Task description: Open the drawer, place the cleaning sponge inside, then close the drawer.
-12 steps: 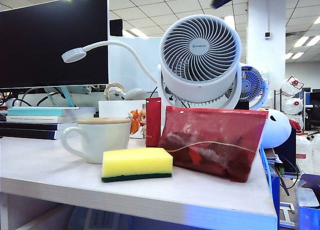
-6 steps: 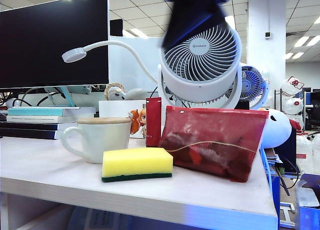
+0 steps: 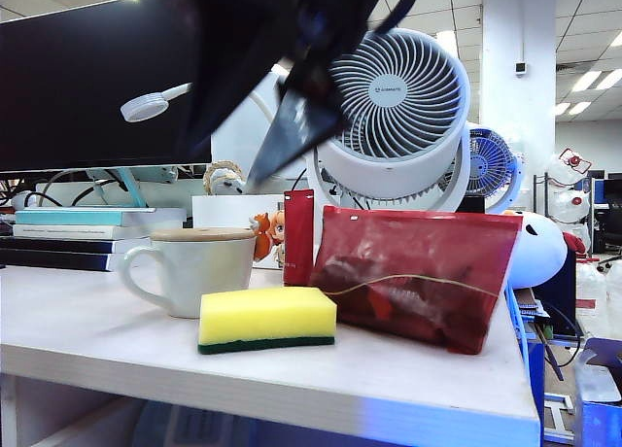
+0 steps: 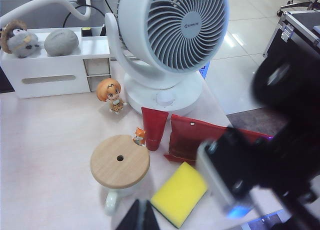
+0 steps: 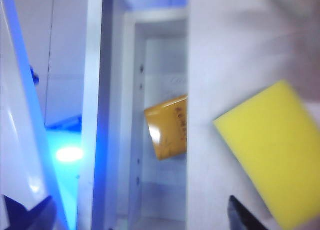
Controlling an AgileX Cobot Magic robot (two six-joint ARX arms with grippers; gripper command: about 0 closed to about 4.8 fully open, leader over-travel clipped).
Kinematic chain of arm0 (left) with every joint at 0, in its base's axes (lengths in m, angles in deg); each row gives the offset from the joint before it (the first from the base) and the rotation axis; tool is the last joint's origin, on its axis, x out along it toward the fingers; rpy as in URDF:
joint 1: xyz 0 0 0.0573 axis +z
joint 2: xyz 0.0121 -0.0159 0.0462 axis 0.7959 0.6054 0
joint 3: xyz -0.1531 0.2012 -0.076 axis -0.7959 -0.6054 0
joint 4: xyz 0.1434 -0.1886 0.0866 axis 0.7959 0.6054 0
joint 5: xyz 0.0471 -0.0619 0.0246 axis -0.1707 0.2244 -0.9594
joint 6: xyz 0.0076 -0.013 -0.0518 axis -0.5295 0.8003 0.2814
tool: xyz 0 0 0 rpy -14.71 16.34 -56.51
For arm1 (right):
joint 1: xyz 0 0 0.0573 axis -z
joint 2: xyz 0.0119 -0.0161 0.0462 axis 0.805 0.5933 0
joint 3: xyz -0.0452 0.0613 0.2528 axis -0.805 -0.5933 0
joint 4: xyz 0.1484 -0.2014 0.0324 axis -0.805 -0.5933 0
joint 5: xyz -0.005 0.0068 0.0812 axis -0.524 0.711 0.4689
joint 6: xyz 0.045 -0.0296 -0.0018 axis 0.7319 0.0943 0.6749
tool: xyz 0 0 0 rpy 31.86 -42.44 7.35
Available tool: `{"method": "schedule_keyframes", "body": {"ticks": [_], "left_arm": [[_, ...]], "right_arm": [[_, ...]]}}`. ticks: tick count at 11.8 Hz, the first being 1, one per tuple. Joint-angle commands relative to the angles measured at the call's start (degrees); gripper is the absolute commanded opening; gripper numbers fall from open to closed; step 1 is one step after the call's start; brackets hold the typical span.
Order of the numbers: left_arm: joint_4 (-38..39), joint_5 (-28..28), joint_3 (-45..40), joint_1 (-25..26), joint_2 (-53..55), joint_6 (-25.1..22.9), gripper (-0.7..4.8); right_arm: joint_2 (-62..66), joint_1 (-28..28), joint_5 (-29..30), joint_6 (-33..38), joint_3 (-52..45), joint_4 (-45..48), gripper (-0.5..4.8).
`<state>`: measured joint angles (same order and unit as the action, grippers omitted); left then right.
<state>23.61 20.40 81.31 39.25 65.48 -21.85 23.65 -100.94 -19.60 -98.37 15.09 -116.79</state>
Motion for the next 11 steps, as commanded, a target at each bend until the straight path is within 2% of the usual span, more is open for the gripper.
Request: {"method": "schedule_keyframes", "body": {"ticks": [1,4,6,8,9,11], "left_arm": [[-0.5,0.3,0.2,0.0,-0.1,-0.3,-0.03],[-3.1,0.5,0.2,0.0,-0.1,-0.3,-0.03],[-3.0,0.5,0.2,0.0,-0.1,2.4,-0.03],[-0.7,0.7,0.2,0.0,-0.1,9.0,-0.03],[1.7,0.7,0.2,0.0,-0.1,10.4,-0.03],[7.9,0.7,0.2,0.0,-0.1,8.5,-0.03]], "right_arm": [[3.3,1.6,-2.8,-1.0,0.3,3.0,4.79],[7.0,2.3,-2.6,-2.7,0.3,9.0,4.79],[8.7,2.6,-2.8,-2.7,0.3,9.7,4.79],[10.5,2.9,-2.9,-2.7,0.3,10.9,4.79],[11.2,3.2,-3.1,-2.7,0.3,11.3,4.79],[12.5,3.8,-3.2,-2.7,0.3,12.3,4.79]]}}
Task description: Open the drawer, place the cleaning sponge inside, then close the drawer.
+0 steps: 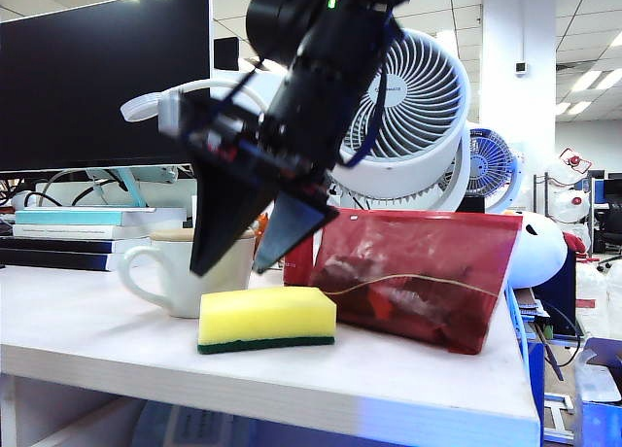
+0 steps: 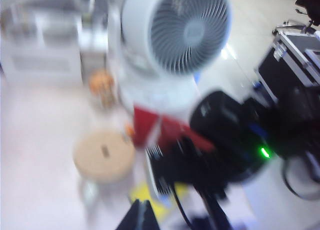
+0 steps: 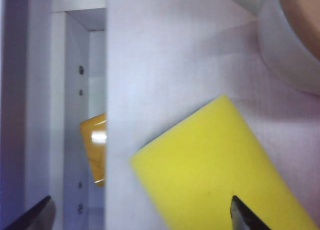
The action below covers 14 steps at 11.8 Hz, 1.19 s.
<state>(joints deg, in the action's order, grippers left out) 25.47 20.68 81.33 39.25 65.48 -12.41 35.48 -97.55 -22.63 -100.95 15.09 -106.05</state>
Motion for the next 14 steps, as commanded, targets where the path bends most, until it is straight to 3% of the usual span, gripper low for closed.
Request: {"method": "schedule_keyframes", "body": {"ticks": [1,5,10,14], "left_arm": [[7.3,0.4,0.2,0.0,-0.1,-1.4,-0.03],[9.8,0.4,0.2,0.0,-0.1,-2.8,-0.03],[8.9,0.4,0.2,0.0,-0.1,-2.7,-0.03],[8.8,0.4,0.2,0.0,-0.1,-2.7,-0.03]], "right_arm": [[0.6,0.6,-0.6,-0.2,0.3,1.7,4.79],[1.2,0.8,-4.8,-0.4,0.3,1.6,4.68],[3.2,0.7,-5.0,-1.3,0.3,0.4,4.66],[4.7,0.6,-6.1,-1.2,0.3,0.0,3.68]]}}
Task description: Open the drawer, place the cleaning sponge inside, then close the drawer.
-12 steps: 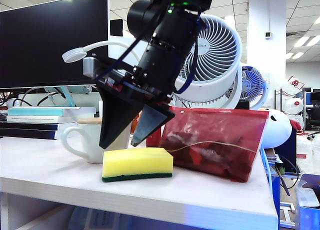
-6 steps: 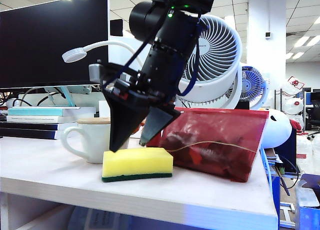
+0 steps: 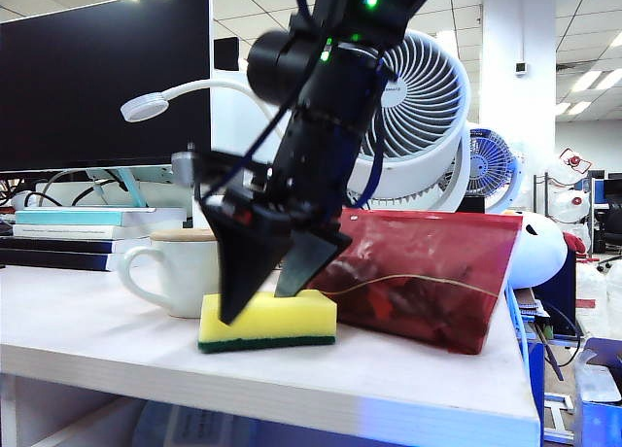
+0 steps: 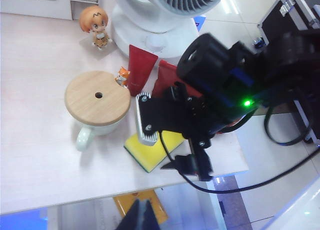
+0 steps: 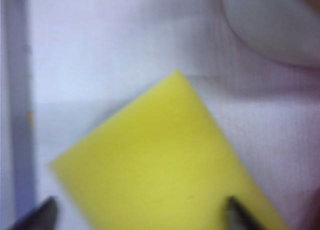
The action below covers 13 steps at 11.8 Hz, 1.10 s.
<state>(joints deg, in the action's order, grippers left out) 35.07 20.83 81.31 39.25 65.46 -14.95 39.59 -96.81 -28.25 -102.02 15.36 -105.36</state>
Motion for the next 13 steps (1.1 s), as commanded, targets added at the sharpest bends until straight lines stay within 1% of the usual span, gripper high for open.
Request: {"method": "schedule_keyframes", "body": {"ticks": [1,2,3,8,9,10,11,12,13], "left_arm": [[-0.8,0.2,0.2,0.0,-0.1,-0.2,-0.03],[-0.8,0.2,0.2,0.0,-0.1,-0.2,-0.03],[-0.8,0.2,0.2,0.0,-0.1,-0.2,-0.03],[-0.8,0.3,0.2,0.0,-0.1,-0.2,-0.03],[-0.8,0.2,0.2,0.0,-0.1,-0.2,-0.03],[-0.9,0.3,0.2,0.0,-0.1,-0.2,-0.03],[-0.9,0.3,0.2,0.0,-0.1,-0.1,-0.03],[-0.9,0.3,0.2,0.0,-0.1,-0.1,-0.03],[-0.9,0.2,0.2,0.0,-0.1,-0.1,-0.03]], "right_arm": [[0.7,-0.2,-0.5,0.3,0.1,-0.6,3.42],[0.7,-0.2,-0.7,0.4,0.1,-0.6,3.05],[0.7,-0.2,-1.9,0.3,0.1,-1.1,0.01],[-2.8,-1.3,4.1,0.3,0.2,-5.1,-0.01],[-4.3,-2.7,8.0,0.4,0.2,-5.4,-0.01],[-4.7,-4.6,9.8,2.1,0.2,-5.8,-0.01],[-4.7,-5.0,10.3,2.9,0.2,-6.3,-0.01],[-4.4,-7.1,11.0,4.4,0.2,-8.9,-0.01],[-4.3,-8.2,11.0,4.4,0.2,-9.8,-0.01]]}}
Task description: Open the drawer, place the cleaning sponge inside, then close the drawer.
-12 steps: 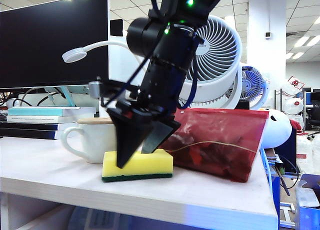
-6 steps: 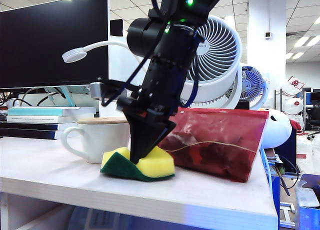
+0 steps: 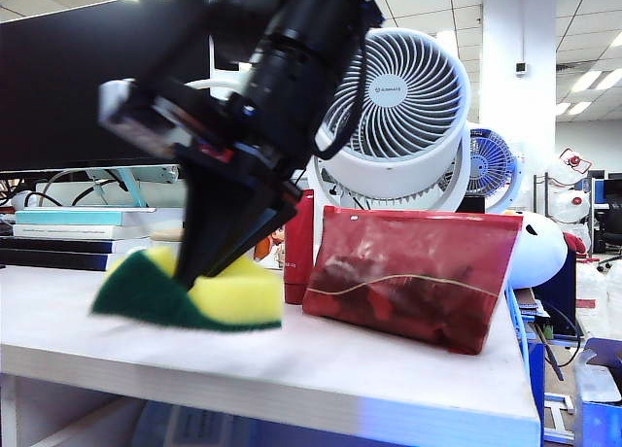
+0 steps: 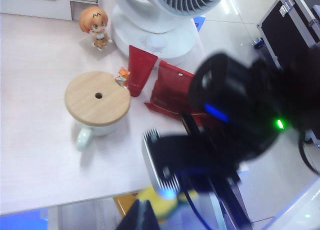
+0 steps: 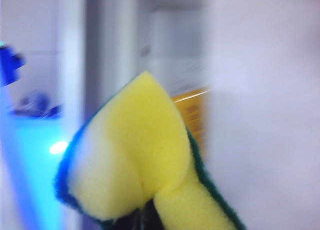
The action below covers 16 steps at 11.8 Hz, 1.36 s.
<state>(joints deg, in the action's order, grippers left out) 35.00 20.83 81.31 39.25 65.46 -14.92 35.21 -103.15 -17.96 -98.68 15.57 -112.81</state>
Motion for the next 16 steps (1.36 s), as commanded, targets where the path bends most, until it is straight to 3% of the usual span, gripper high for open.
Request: {"method": "schedule_keyframes", "body": {"ticks": [1,5,7,8,10,12,13,14,16], "left_arm": [[-0.8,0.3,0.2,0.0,-0.1,-0.2,-0.03],[-1.3,0.3,0.2,0.0,-0.1,-0.2,-0.03],[-1.2,0.3,0.2,0.0,-0.1,0.8,-0.03],[-0.9,0.3,0.2,0.0,-0.1,0.9,-0.03],[0.3,0.3,0.2,0.0,-0.2,0.7,-0.03],[2.2,0.2,0.2,0.0,-0.2,0.3,-0.03],[3.4,0.2,0.3,0.0,-0.2,-0.3,-0.03],[4.2,0.0,0.3,0.0,-0.2,-0.7,-0.03],[6.7,-0.2,0.3,0.0,-0.2,-1.7,-0.03]], "right_arm": [[0.1,-3.7,0.7,1.3,-0.1,-2.3,-0.01],[2.7,-5.8,0.1,1.6,-0.1,-1.2,-0.01],[5.9,-5.1,-3.0,6.3,-0.1,-0.3,0.1],[6.1,-5.0,-3.0,6.3,0.0,0.2,2.01],[6.0,-5.0,-2.5,6.3,0.0,0.5,3.6],[6.0,-5.0,0.0,6.6,0.0,0.5,3.75],[5.9,-5.0,2.1,7.4,0.0,0.5,4.26],[5.7,-5.0,2.3,7.3,0.0,0.5,4.41],[5.5,-5.2,2.1,7.4,0.0,0.7,4.41]]}}
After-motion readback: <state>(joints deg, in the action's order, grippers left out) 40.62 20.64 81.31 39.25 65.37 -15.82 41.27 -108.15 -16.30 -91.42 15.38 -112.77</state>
